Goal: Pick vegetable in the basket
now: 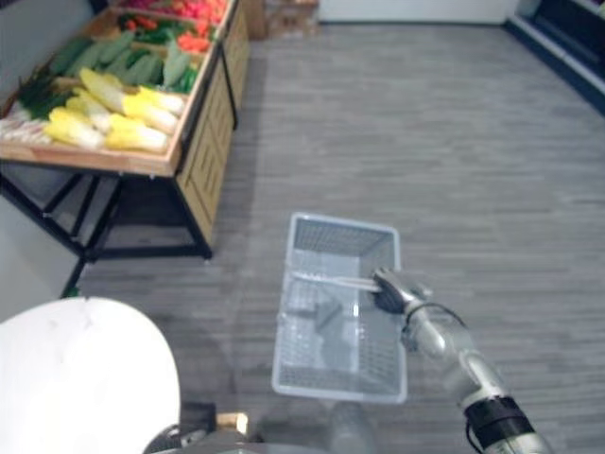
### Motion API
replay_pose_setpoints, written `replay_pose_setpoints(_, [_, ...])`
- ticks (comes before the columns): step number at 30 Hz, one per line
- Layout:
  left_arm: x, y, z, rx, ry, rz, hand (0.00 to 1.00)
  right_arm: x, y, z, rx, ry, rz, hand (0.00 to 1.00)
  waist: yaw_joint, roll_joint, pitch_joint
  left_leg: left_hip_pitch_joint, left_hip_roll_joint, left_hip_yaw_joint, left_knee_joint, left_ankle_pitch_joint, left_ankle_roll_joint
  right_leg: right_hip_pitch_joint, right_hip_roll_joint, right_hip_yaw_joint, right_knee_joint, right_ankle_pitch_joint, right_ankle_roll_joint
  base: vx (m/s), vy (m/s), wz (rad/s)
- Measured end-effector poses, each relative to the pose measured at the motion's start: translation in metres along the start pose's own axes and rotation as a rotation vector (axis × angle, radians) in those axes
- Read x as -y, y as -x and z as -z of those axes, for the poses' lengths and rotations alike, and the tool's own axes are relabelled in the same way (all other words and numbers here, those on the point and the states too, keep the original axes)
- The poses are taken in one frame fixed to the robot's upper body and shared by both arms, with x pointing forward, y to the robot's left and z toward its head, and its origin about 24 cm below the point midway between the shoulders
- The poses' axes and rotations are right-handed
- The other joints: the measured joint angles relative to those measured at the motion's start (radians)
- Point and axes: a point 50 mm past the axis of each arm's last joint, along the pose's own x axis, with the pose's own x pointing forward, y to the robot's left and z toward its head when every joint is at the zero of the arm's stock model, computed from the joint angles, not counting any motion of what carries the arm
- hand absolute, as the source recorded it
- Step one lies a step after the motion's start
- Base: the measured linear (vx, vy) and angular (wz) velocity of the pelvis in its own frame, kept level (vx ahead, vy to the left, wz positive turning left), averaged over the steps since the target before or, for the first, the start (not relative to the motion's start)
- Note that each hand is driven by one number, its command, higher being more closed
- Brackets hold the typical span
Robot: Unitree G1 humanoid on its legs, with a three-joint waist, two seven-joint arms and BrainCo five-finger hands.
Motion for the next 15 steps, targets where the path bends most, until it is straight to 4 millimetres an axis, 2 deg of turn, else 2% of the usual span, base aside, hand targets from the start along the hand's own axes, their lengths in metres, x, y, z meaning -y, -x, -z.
replay_pose_setpoints(2, [-0.003,-0.001,-0.003,0.005,-0.004,-0.006,0.00,0.000,-0.001,-0.001,-0.001,-0.022,0.015,1.00,0.002,-0.007,0.003,0.010,-0.013,-0.004,-0.010,-0.009,0.016,-0.052,-0.017,-0.042,0.023,-0.087,0.006,0.11,0.106,0.05])
replay_pose_setpoints(3, [-0.003,-0.001,-0.003,0.004,-0.004,-0.006,0.00,0.000,-0.001,-0.001,-0.001,-0.023,0.019,1.00,0.002,-0.004,0.005,0.012,-0.013,-0.010,-0.015,-0.008,0.017,-0.057,-0.015,-0.063,-0.007,-0.098,0.008,0.14,0.049,0.22])
replay_pose_setpoints(5, [-0.003,-0.002,-0.006,0.011,-0.006,-0.005,0.00,0.004,-0.001,0.001,-0.007,-0.025,0.036,1.00,-0.007,0.002,0.009,0.024,-0.009,-0.028,-0.035,-0.006,0.017,-0.059,0.000,-0.109,-0.180,-0.095,0.016,0.21,-0.004,0.31])
replay_pose_setpoints(7, [-0.002,-0.002,-0.006,0.012,-0.011,-0.002,0.00,0.007,-0.001,0.002,-0.010,-0.024,0.048,1.00,-0.002,0.012,0.018,0.061,-0.005,-0.033,-0.075,-0.001,0.005,-0.056,0.013,-0.133,-0.370,-0.066,0.058,0.31,-0.083,0.18])
replay_pose_setpoints(9, [-0.001,-0.002,-0.006,0.010,-0.019,0.000,0.00,0.008,-0.001,0.003,-0.014,-0.026,0.054,1.00,-0.004,0.007,0.023,0.110,-0.007,-0.049,-0.113,-0.012,-0.019,-0.052,0.011,-0.154,-0.557,-0.035,0.093,0.32,-0.161,0.30])
replay_pose_setpoints(10, [-0.002,-0.001,-0.005,0.008,-0.024,-0.001,0.00,0.008,-0.001,0.002,-0.015,-0.028,0.054,1.00,-0.006,-0.004,0.025,0.134,-0.010,-0.055,-0.120,-0.023,-0.039,-0.052,0.004,-0.159,-0.591,-0.035,0.093,0.40,-0.260,0.50])
replay_pose_setpoints(11, [-0.004,0.000,-0.001,-0.001,-0.027,-0.006,0.00,0.007,0.000,0.003,-0.018,-0.029,0.051,1.00,-0.018,-0.013,0.022,0.155,-0.008,-0.075,-0.122,-0.043,-0.071,-0.051,-0.001,-0.157,-0.582,0.007,0.081,0.40,-0.284,0.58])
replay_pose_setpoints(12, [-0.003,0.000,0.000,-0.001,-0.026,-0.005,0.00,0.006,0.001,0.004,-0.025,-0.028,0.051,1.00,-0.027,-0.005,0.017,0.163,0.005,-0.090,-0.119,-0.051,-0.084,-0.054,0.005,-0.165,-0.555,0.052,0.082,0.51,-0.369,0.76])
replay_pose_setpoints(13, [0.007,-0.001,-0.005,0.012,-0.011,0.018,0.00,0.008,0.002,0.008,-0.048,-0.032,0.062,1.00,-0.031,0.044,-0.009,0.102,0.063,-0.128,-0.015,-0.043,-0.098,-0.078,0.035,-0.219,-0.491,0.040,0.049,0.59,-0.464,0.44])
replay_pose_setpoints(14, [0.011,-0.001,-0.007,0.016,-0.007,0.027,0.00,0.010,0.001,0.008,-0.052,-0.036,0.073,1.00,-0.021,0.049,-0.012,0.057,0.079,-0.141,0.072,0.001,-0.121,-0.078,0.052,-0.227,-0.476,0.019,0.019,0.60,-0.467,0.23])
replay_pose_setpoints(15, [0.014,-0.001,-0.008,0.017,-0.003,0.032,0.00,0.012,0.001,0.008,-0.053,-0.036,0.079,1.00,-0.021,0.049,-0.012,0.034,0.081,-0.145,0.133,0.045,-0.129,-0.068,0.060,-0.232,-0.461,0.007,0.006,0.52,-0.416,-0.01])
